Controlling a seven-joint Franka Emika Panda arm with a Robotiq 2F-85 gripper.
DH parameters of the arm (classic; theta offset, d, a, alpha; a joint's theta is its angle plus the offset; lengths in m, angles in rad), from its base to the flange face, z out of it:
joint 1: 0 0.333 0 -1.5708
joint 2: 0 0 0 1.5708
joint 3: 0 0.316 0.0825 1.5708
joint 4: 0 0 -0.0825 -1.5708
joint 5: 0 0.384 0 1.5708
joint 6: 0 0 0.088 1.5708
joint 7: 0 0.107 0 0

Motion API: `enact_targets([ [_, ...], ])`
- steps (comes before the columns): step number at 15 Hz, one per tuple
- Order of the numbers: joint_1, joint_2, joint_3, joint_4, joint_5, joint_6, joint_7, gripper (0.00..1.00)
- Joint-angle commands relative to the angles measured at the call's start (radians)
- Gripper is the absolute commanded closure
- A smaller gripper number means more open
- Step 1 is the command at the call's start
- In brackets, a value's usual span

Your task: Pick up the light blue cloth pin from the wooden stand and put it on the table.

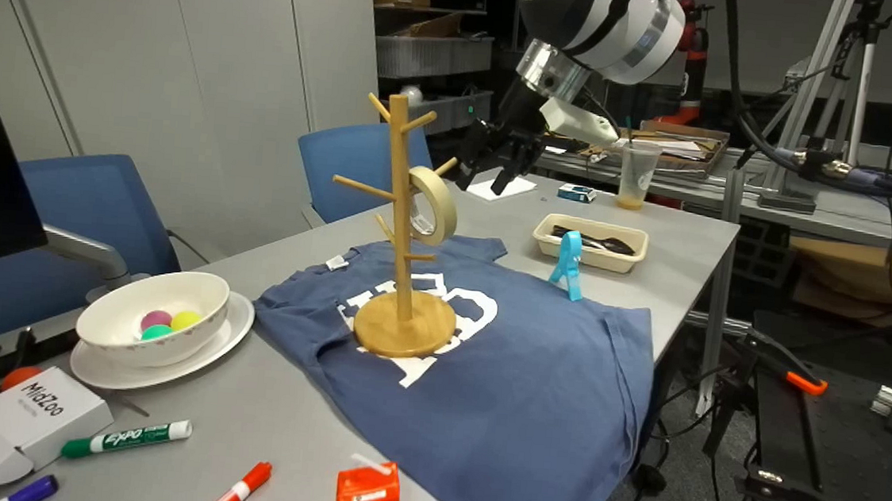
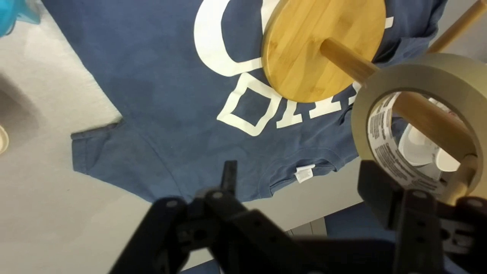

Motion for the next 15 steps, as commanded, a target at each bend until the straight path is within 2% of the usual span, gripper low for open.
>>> enact_targets([
  [1, 0.011, -0.01, -0.033, -0.012, -0.091, 0.005, 0.039, 0.0],
  [4, 0.027, -0.046, -0.079, -0.045, -0.238, 0.002, 0.107, 0.0],
  [5, -0.04, -0.062, -0.023, -0.056, -0.323, 0.006, 0.157, 0.0],
  [9, -0.057, -0.155, -0.03, -0.094, -0.524, -0.018, 0.259, 0.0],
  [12, -0.064, -0.235, -0.016, -0.123, -0.593, -0.029, 0.278, 0.0],
  [15, -0.057, -0.313, 0.004, -0.156, -0.595, -0.033, 0.258, 0.0],
])
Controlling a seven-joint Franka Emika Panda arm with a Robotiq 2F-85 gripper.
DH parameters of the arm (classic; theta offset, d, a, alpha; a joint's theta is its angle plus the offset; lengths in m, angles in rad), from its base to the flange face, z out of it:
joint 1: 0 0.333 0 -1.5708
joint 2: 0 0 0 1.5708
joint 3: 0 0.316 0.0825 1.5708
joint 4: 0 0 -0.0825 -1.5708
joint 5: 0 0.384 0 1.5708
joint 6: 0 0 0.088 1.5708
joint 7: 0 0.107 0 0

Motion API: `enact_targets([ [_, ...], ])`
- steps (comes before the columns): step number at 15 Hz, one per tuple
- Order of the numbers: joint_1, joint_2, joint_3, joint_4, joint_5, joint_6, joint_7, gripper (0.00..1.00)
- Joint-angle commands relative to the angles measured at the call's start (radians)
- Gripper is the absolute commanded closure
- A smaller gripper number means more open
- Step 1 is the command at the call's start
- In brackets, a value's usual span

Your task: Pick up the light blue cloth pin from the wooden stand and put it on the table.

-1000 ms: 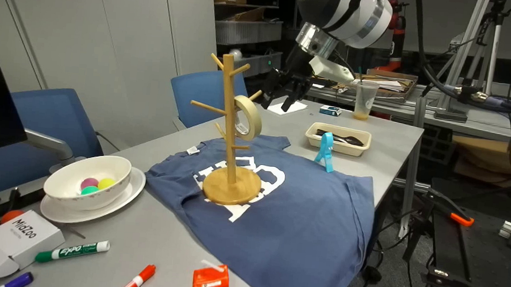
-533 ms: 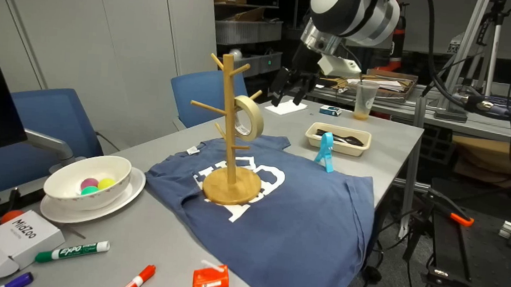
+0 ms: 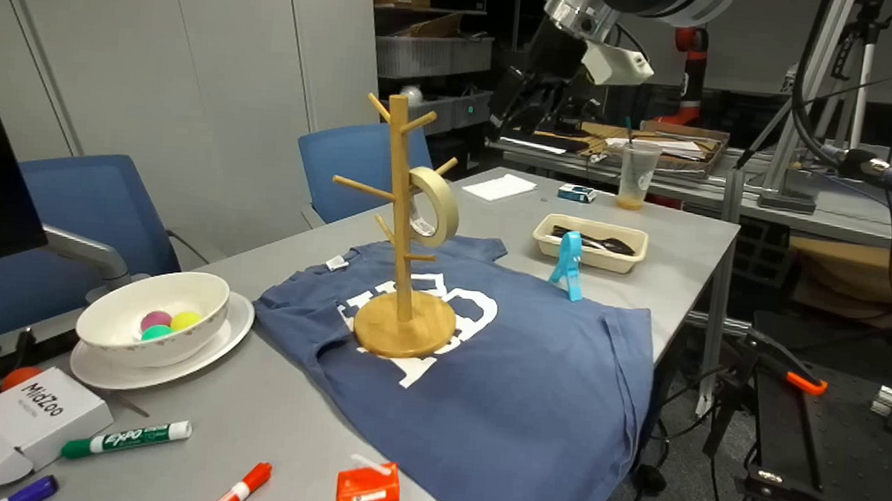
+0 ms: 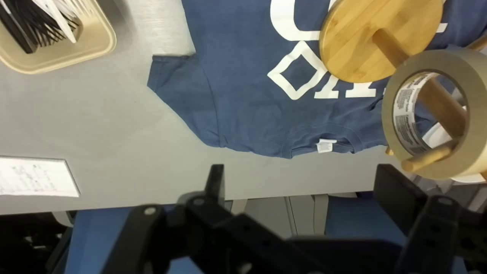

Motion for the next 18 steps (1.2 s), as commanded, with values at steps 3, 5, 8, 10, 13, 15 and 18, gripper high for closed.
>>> enact_targets([
  [3, 0.003, -0.171, 0.053, -0.08, 0.002, -0.047, -0.021, 0.0],
  [5, 0.02, -0.217, 0.062, -0.1, 0.016, -0.063, -0.038, 0.0],
  [8, 0.049, -0.284, 0.067, -0.134, 0.027, -0.077, -0.06, 0.0],
  [10, 0.069, -0.324, 0.065, -0.158, 0.027, -0.083, -0.072, 0.0],
  [13, 0.095, -0.38, 0.059, -0.192, 0.027, -0.091, -0.083, 0.0],
  [15, 0.105, -0.415, 0.056, -0.217, 0.021, -0.094, -0.089, 0.0],
  [18, 0.119, -0.474, 0.039, -0.263, 0.027, -0.097, -0.107, 0.0],
])
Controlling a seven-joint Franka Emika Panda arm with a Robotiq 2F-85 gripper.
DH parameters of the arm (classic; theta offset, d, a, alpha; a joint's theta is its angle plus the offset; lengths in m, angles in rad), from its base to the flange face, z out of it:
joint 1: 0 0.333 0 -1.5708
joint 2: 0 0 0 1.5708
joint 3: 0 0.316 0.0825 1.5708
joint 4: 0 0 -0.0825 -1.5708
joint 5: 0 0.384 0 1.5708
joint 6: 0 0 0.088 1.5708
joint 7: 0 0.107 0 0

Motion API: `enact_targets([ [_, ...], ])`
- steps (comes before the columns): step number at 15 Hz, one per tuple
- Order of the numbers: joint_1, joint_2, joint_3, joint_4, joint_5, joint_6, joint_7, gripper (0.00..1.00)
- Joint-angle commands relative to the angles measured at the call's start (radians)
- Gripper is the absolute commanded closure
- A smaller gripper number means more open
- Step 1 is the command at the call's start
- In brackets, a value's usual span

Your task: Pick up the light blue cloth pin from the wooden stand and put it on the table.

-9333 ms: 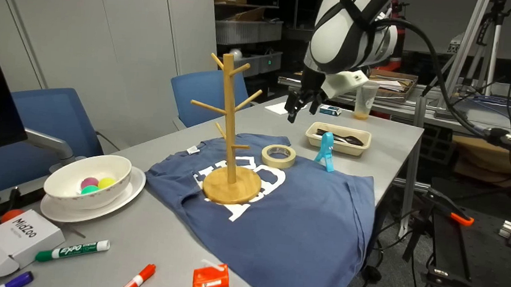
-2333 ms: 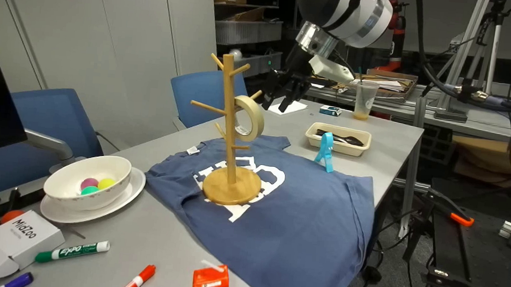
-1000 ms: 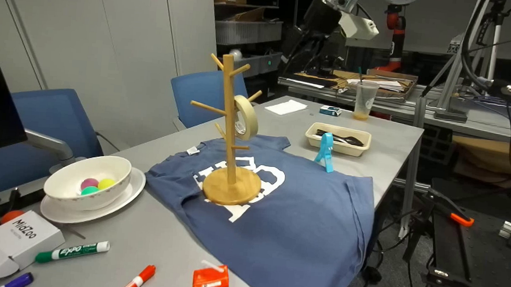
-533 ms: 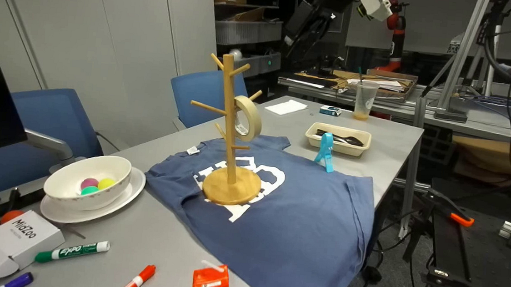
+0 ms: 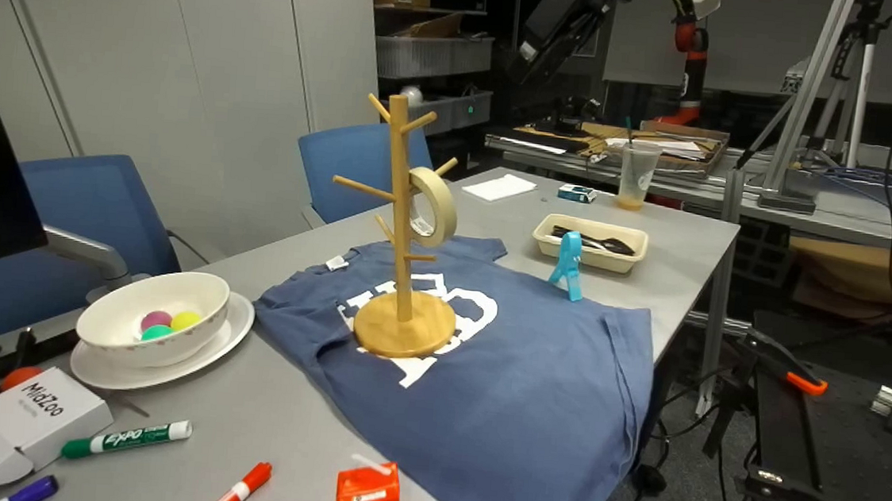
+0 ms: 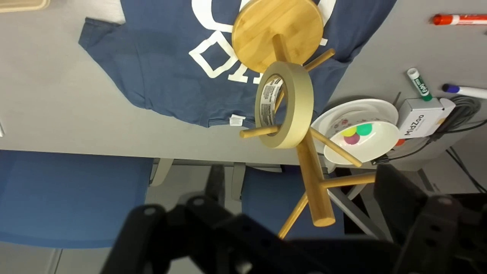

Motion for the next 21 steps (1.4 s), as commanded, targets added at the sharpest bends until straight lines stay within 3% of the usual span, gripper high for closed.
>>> enact_targets([
  [1, 0.002, -0.016, -0.001, -0.012, -0.003, -0.002, 0.0, 0.0],
  [21, 0.008, -0.063, -0.011, -0.052, -0.003, -0.003, -0.011, 0.0],
])
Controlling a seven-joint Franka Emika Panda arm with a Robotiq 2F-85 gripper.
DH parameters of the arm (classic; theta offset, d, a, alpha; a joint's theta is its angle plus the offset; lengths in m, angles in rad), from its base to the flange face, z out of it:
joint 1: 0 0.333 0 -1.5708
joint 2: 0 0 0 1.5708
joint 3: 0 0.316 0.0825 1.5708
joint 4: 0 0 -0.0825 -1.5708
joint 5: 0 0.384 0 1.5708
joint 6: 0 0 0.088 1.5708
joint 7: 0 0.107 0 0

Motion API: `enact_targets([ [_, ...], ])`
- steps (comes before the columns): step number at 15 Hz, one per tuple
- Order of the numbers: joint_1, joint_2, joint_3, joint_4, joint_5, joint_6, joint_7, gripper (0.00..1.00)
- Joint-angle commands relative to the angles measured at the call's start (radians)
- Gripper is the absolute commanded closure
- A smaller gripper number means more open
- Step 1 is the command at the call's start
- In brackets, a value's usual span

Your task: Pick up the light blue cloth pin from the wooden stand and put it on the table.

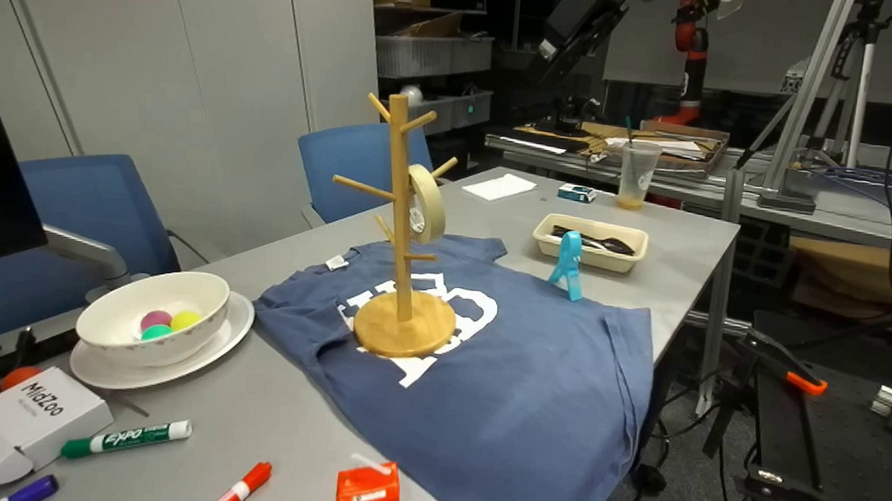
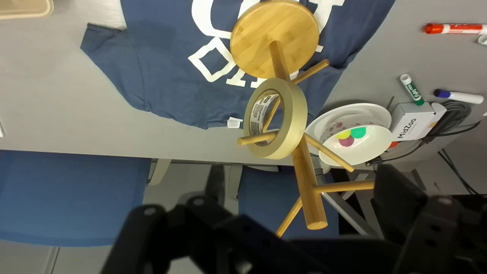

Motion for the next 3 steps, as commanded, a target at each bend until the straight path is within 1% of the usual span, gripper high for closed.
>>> enact_targets([
  [1, 0.001, 0.0, 0.0, 0.001, -0.004, -0.002, 0.004, 0.0],
  [3, 0.001, 0.0, 0.0, 0.001, -0.004, -0.002, 0.004, 0.0],
])
